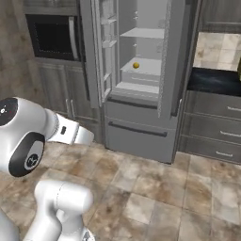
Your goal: Take the cheese, steak, and lemon from the fridge and place them on the plate on the dining counter to create an appetizer plate.
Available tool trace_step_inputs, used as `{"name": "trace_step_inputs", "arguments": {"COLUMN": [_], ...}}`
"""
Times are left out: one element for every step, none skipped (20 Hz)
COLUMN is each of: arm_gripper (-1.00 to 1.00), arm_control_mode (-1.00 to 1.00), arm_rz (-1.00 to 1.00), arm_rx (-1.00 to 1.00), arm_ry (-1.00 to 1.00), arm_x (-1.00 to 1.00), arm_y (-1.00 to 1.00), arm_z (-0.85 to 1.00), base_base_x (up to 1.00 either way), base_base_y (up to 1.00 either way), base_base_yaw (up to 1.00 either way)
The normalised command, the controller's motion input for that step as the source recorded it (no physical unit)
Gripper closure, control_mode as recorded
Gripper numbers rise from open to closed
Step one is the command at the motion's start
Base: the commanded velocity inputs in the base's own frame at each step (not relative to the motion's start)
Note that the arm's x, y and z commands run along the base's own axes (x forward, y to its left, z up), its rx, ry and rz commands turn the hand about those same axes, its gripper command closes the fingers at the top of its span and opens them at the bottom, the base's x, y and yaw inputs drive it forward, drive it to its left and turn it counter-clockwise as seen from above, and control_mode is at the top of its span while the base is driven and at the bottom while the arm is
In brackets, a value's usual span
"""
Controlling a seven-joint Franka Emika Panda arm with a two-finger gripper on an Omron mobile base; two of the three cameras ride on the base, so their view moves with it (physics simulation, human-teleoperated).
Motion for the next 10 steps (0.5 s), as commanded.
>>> {"name": "trace_step_inputs", "arguments": {"arm_gripper": [-1.00,-1.00,-1.00,-1.00,-1.00,-1.00,-1.00,-1.00,-1.00,-1.00], "arm_control_mode": [1.00,1.00,1.00,1.00,1.00,1.00,1.00,1.00,1.00,1.00], "arm_rz": [0.00,0.00,0.00,0.00,0.00,0.00,0.00,0.00,0.00,0.00], "arm_rx": [0.00,0.00,0.00,0.00,0.00,0.00,0.00,0.00,0.00,0.00], "arm_ry": [0.00,0.00,0.00,0.00,0.00,0.00,0.00,0.00,0.00,0.00], "arm_x": [0.00,0.00,0.00,0.00,0.00,0.00,0.00,0.00,0.00,0.00], "arm_y": [0.00,0.00,0.00,0.00,0.00,0.00,0.00,0.00,0.00,0.00], "arm_z": [0.00,0.00,0.00,0.00,0.00,0.00,0.00,0.00,0.00,0.00], "base_base_x": [1.00,1.00,1.00,1.00,1.00,1.00,1.00,1.00,0.97,0.90], "base_base_y": [0.00,0.00,0.04,0.07,0.12,0.15,0.24,0.29,0.36,0.35], "base_base_yaw": [0.00,0.00,0.00,0.00,0.00,0.00,0.00,0.00,0.00,0.00]}}
